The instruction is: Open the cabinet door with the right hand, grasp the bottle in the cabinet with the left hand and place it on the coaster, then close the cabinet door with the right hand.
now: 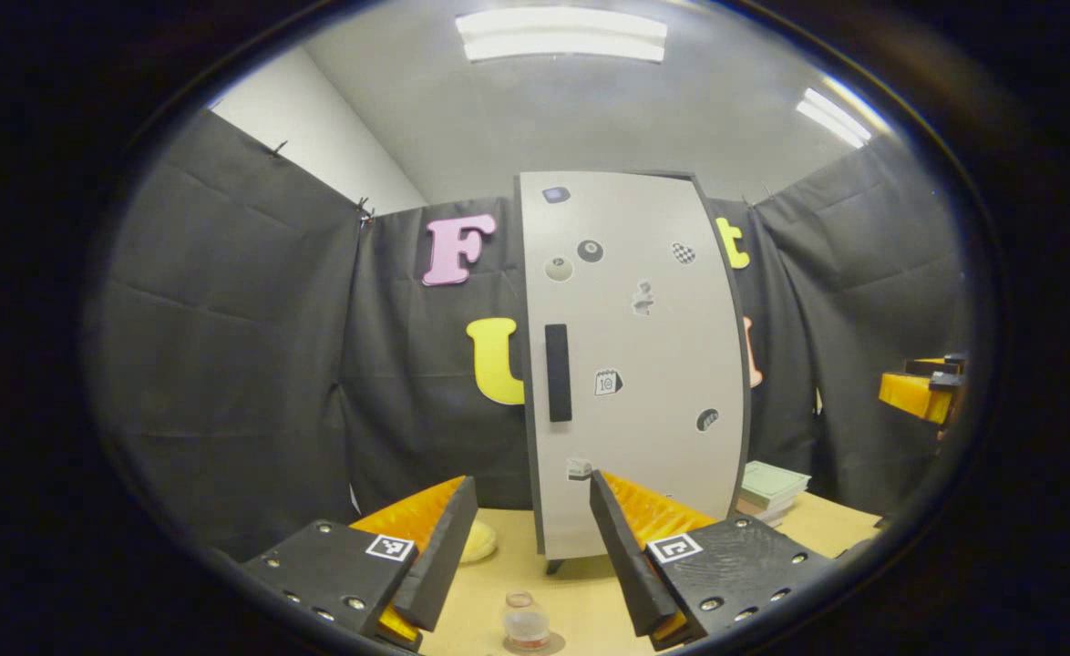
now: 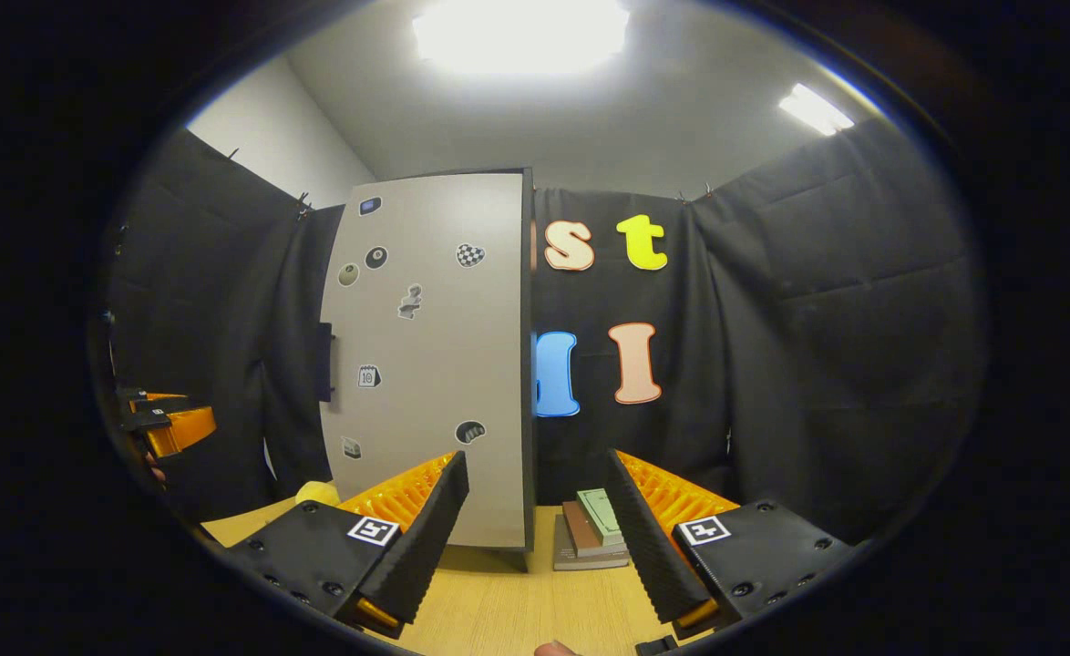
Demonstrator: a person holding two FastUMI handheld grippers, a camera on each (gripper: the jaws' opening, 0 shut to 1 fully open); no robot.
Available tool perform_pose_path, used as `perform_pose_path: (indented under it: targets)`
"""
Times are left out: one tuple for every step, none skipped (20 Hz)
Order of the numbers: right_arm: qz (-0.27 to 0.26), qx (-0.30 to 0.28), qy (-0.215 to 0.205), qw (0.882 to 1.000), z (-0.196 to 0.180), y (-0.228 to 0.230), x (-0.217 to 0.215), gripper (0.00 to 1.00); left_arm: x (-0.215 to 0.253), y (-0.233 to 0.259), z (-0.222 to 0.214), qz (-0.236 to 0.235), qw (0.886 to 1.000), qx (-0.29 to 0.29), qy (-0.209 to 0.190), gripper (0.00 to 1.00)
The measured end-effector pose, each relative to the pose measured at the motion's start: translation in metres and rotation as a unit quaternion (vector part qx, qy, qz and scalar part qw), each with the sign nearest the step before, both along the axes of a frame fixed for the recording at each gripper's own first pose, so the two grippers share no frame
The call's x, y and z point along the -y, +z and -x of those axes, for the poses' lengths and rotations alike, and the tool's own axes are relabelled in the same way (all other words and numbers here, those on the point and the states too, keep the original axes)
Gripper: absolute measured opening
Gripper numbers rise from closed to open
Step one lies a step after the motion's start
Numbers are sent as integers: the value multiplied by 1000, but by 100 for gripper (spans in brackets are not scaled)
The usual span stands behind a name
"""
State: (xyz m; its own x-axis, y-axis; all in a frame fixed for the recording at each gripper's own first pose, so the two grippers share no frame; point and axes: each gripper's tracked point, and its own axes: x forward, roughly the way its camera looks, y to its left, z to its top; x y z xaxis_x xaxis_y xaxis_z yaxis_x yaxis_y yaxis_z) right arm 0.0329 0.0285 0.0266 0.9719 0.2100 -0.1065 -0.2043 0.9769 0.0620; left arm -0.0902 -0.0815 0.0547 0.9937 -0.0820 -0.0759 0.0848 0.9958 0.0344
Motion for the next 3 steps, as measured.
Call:
perform_pose_path:
  targets:
    - [-1,0,1,1000,1,1,-1,92,-1,0,0,1,1000,0,0,75]
    - [-1,0,1,1000,3,2,-1,95,-3,1,-1,1,1000,1,0,75]
    - [1,1,1,1000,2,2,-2,92,-3,1,-1,1,1000,1,-1,75]
